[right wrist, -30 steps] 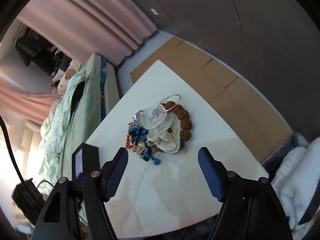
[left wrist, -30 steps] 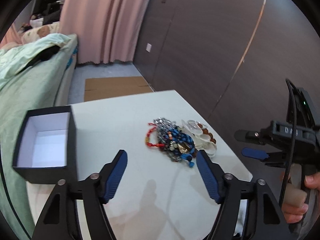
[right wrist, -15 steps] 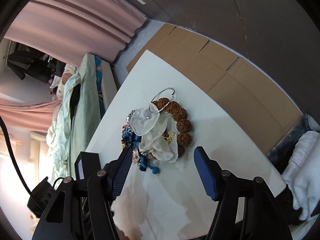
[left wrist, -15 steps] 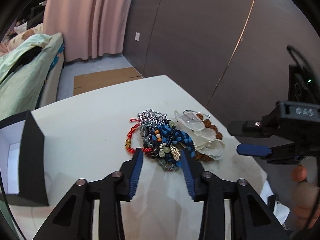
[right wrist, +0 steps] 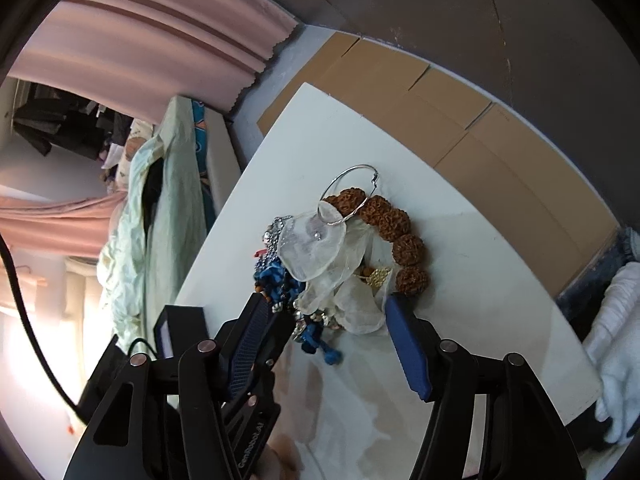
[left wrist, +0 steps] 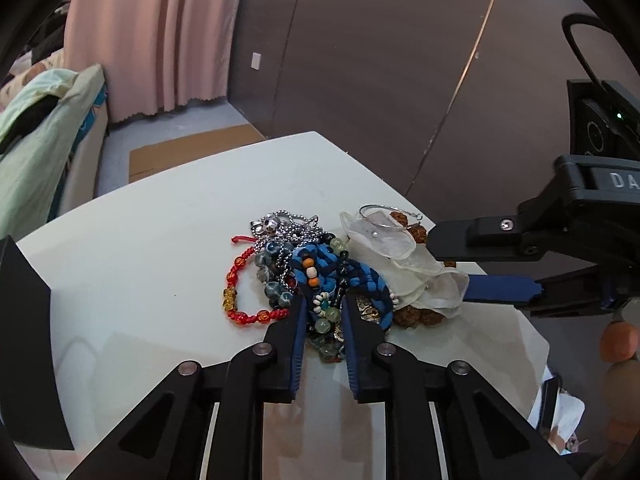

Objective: Organize jewelry
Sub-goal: 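Grasp the blue beaded bracelet with the left tool while the right tool grasps the white cloth, then lift the blue bracelet with the left tool while the right tool lifts the white cloth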

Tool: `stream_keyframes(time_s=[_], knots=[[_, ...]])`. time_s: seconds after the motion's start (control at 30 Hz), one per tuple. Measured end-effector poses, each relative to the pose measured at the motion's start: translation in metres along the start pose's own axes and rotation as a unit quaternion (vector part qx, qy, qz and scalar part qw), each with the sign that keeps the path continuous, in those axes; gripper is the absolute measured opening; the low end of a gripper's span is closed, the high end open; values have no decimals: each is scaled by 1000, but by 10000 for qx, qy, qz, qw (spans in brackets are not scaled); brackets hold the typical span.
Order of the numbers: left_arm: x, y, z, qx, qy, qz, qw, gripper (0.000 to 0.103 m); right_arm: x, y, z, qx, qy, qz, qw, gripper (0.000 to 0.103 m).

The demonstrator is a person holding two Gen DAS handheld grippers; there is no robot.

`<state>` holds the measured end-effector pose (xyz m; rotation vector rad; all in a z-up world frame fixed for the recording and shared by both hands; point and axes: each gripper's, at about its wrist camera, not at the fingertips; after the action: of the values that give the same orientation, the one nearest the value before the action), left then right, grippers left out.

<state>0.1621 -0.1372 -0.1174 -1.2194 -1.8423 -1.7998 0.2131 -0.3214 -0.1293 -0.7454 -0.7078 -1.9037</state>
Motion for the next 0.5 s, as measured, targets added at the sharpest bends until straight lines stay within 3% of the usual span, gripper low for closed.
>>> stream_keyframes(time_s=[0.07,0.13,0.17,0.27,0.3,0.5], knots=[[1,0,0,4,19,-11,10000,15,-3,1,-2,-32,-27,59,10000,42],[3,0,-1,0,16,-9,10000,10,-9,0,-8,-169,14,201,9997,13],[4,-1,-1,0,32,-23,10000,6,-11,-1,-11,-253,91,254,9993,8],[13,-1,-1,36,45,-110,9999,5,-6,-3,-14,-320,239,163,9991,5],[15,-1,-1,49,38,-126,9999,0,-3,-4,-12,-271,247,102,9993,5],[43,-3,3,216,23,-358,9991,0,23,-14,5,208,481,-301,9982,4]])
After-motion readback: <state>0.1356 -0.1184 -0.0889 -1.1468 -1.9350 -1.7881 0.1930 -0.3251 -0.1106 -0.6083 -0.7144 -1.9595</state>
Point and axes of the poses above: each gripper's, at about its wrist camera, not at the fingertips, and x roughly against the way its jaws point, z to its left, y to its top, and after that the axes turned 4 degrees about -x, right-handed
